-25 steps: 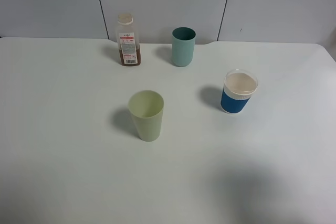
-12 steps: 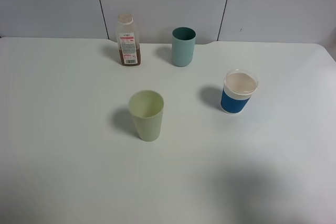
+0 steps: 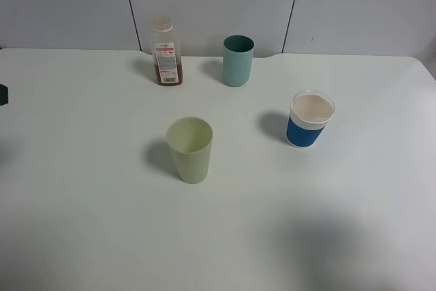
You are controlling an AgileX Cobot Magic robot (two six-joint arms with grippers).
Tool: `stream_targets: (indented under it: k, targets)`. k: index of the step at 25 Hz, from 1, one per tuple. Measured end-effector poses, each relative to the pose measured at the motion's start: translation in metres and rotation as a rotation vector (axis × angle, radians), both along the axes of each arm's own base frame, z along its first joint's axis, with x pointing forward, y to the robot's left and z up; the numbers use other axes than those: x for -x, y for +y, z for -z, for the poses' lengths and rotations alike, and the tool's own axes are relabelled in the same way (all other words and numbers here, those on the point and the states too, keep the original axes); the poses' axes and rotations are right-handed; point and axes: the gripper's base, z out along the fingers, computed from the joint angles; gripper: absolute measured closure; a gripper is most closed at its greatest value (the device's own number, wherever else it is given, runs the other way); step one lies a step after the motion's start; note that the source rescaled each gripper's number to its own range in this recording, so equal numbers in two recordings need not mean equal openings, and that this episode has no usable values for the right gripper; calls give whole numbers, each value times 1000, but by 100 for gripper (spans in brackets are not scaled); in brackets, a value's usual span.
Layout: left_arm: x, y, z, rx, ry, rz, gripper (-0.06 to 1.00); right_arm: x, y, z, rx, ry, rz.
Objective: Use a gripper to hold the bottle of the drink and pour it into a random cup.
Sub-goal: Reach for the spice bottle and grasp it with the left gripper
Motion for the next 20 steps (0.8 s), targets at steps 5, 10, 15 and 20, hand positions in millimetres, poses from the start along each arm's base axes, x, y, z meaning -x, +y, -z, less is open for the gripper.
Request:
stream_targets:
  k: [5,10,15,20]
  targets:
    - [-23,0,15,-1,53,0,-6,0,0,0,0,0,0]
    - [-42,-9,29,-22,76,56,-6,0,0,0,0,0,0]
    - [-60,-26,44,-19,85,123,-6,0,0,0,0,0,0]
    - [-74,-38,56,4,71,130,-6,0,0,0,0,0,0]
